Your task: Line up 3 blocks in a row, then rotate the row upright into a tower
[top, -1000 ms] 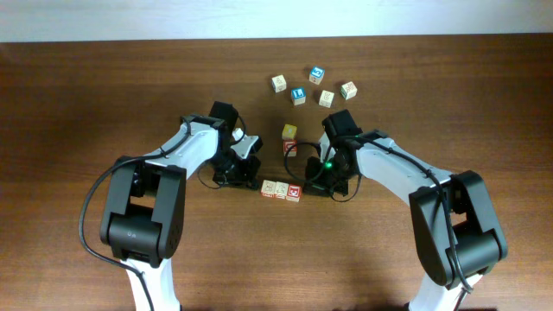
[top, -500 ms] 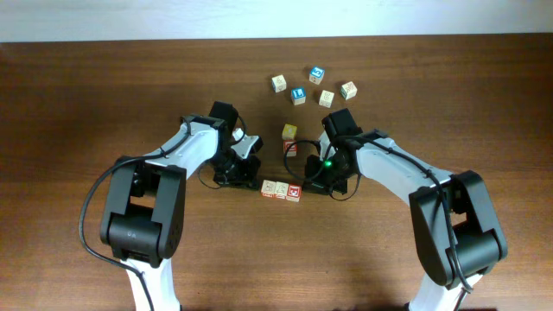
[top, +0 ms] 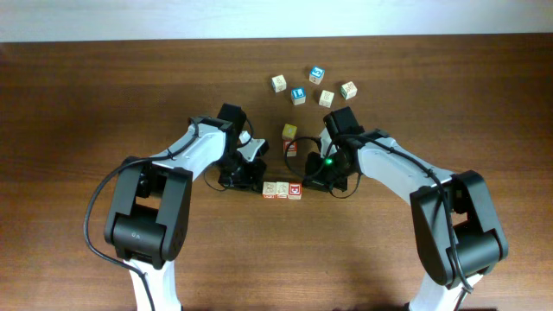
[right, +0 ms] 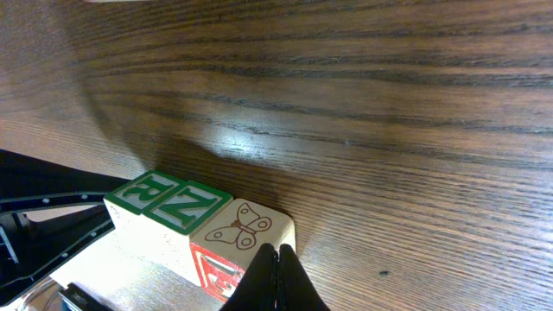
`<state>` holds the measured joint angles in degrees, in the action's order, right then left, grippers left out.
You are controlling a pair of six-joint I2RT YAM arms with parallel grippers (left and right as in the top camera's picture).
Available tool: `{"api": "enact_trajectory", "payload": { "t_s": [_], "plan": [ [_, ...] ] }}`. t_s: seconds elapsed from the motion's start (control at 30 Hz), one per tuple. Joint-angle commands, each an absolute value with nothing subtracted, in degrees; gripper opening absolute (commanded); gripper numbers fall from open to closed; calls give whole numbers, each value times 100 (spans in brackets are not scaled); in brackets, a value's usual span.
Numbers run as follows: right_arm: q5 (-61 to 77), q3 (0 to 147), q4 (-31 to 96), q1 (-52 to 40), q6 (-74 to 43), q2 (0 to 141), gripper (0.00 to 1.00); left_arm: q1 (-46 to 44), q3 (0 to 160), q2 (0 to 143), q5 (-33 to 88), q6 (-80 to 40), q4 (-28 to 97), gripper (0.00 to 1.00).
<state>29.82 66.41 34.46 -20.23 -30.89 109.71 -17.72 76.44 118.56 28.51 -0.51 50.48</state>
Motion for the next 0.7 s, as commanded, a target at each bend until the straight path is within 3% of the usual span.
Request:
{"api": "enact_trajectory", "payload": {
  "t_s": [0.0, 0.67],
  "plan": [
    [3127, 6580, 3398, -2060, -3002, 10989, 4, -1865, 7651, 11933, 3065, -239, 5013, 0],
    [3124, 6578, 3422, -2060, -2897, 10989, 4, -1859, 7651, 11933, 3020, -235, 5015, 0]
  ]
}}
